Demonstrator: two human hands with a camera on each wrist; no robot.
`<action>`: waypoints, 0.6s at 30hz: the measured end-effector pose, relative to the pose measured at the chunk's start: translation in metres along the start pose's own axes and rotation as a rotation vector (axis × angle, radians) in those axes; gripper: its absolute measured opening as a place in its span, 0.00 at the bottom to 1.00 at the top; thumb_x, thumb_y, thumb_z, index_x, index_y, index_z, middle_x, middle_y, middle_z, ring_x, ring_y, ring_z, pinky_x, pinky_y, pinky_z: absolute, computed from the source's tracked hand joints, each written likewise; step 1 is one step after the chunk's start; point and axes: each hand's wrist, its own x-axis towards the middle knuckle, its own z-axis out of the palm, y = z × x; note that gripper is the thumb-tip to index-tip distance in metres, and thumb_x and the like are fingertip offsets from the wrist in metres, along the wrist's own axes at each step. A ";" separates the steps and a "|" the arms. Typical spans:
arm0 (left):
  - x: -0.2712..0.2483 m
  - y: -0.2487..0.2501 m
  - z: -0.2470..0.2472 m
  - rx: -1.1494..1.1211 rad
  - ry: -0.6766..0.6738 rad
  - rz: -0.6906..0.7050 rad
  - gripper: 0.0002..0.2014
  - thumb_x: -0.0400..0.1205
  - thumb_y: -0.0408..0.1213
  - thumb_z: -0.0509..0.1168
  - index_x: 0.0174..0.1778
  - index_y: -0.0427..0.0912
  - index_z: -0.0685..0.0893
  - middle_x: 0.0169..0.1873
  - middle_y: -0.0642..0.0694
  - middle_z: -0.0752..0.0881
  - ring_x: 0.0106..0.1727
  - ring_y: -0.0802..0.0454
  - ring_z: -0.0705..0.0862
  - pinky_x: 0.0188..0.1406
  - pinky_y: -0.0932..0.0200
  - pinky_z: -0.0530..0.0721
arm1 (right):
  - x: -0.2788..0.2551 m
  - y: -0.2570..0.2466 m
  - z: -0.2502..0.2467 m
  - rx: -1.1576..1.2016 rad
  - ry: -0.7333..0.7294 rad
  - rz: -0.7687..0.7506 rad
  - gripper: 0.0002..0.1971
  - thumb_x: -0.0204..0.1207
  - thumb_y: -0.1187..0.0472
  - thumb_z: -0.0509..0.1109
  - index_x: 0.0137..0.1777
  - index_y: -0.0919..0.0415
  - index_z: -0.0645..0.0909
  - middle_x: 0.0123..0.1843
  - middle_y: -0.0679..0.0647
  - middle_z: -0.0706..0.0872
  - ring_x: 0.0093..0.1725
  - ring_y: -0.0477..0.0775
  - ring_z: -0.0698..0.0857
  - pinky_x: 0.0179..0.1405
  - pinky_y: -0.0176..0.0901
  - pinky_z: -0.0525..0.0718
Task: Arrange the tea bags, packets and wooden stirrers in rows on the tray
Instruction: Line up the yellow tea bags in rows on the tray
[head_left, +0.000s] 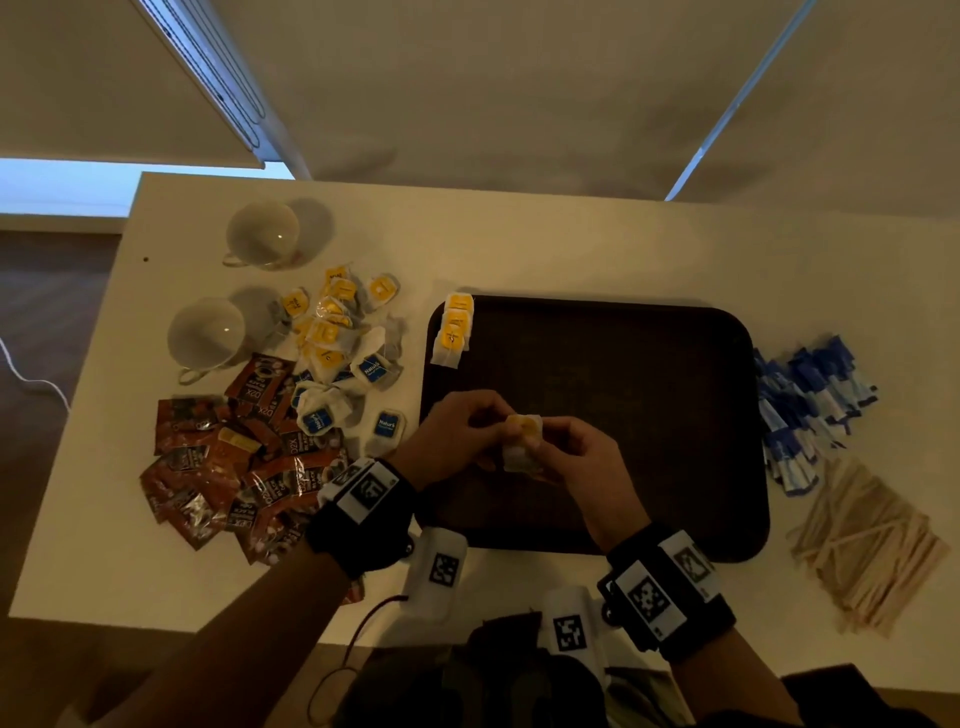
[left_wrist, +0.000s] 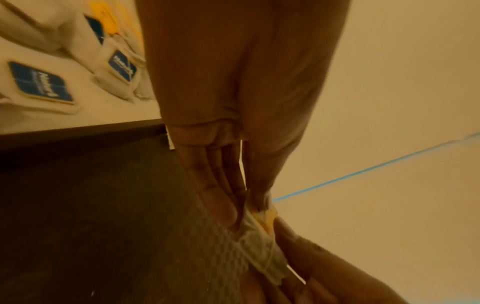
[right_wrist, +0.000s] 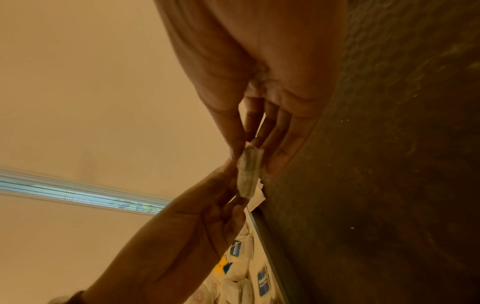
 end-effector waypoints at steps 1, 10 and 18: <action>-0.001 -0.001 -0.001 -0.031 0.014 -0.006 0.07 0.79 0.37 0.67 0.51 0.40 0.83 0.46 0.48 0.85 0.44 0.53 0.88 0.35 0.62 0.88 | 0.000 0.000 0.000 0.018 -0.009 0.007 0.11 0.76 0.62 0.70 0.58 0.57 0.81 0.57 0.53 0.86 0.55 0.50 0.87 0.45 0.38 0.87; 0.030 -0.021 -0.069 0.208 0.214 -0.107 0.06 0.79 0.32 0.68 0.38 0.47 0.80 0.41 0.44 0.82 0.33 0.52 0.83 0.23 0.66 0.83 | -0.001 0.004 -0.006 0.004 0.032 0.088 0.13 0.78 0.62 0.68 0.61 0.52 0.78 0.58 0.50 0.83 0.55 0.47 0.85 0.43 0.37 0.85; 0.070 -0.026 -0.091 0.502 0.267 -0.106 0.08 0.77 0.35 0.71 0.49 0.37 0.84 0.42 0.44 0.83 0.44 0.49 0.81 0.42 0.59 0.76 | -0.006 0.009 -0.013 -0.006 0.044 0.102 0.12 0.78 0.63 0.67 0.60 0.53 0.78 0.58 0.51 0.83 0.56 0.49 0.84 0.47 0.40 0.84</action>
